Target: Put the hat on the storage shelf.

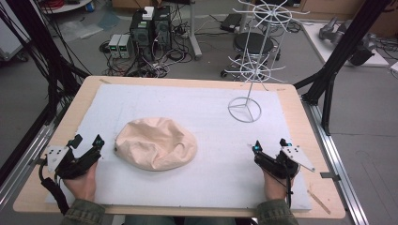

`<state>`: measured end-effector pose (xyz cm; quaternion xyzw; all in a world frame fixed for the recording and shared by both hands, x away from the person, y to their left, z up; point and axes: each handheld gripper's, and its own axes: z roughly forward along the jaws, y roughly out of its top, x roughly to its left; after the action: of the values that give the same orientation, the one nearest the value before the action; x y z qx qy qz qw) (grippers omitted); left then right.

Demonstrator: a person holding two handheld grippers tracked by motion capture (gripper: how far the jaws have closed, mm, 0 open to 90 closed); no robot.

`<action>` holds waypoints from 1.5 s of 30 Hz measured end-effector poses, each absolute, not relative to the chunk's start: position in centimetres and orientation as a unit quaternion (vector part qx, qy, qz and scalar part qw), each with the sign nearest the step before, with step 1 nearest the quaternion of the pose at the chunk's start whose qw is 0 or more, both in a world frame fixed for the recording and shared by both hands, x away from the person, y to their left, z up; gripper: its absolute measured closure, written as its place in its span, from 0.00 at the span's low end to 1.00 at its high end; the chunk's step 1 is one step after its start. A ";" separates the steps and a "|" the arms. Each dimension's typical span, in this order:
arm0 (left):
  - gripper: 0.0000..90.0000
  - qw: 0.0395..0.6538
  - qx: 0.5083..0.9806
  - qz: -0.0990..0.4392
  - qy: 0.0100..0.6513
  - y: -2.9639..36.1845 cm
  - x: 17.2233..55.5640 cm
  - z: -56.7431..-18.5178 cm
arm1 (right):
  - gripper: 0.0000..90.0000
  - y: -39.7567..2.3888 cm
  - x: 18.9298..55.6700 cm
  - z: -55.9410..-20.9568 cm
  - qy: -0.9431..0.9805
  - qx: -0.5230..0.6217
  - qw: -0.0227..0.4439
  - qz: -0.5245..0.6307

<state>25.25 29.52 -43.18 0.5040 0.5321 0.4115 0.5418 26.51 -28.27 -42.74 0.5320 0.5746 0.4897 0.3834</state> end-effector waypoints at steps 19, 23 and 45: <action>0.31 0.593 0.546 0.351 0.476 26.8 25.5 -40.9 | 0.09 -28.0 26.7 -42.9 0.582 0.532 0.368 0.494; 0.31 0.588 0.571 0.346 0.457 25.8 25.6 -41.0 | 0.09 -28.1 26.8 -42.9 0.584 0.533 0.364 0.493; 0.33 0.601 0.659 0.209 0.401 23.1 27.7 -41.2 | 0.09 -27.9 26.9 -43.1 0.593 0.532 0.348 0.494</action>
<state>27.72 23.12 -41.19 0.6586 0.4010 0.2089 0.6015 26.90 -27.94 -43.06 0.5320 0.5934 0.4937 0.3481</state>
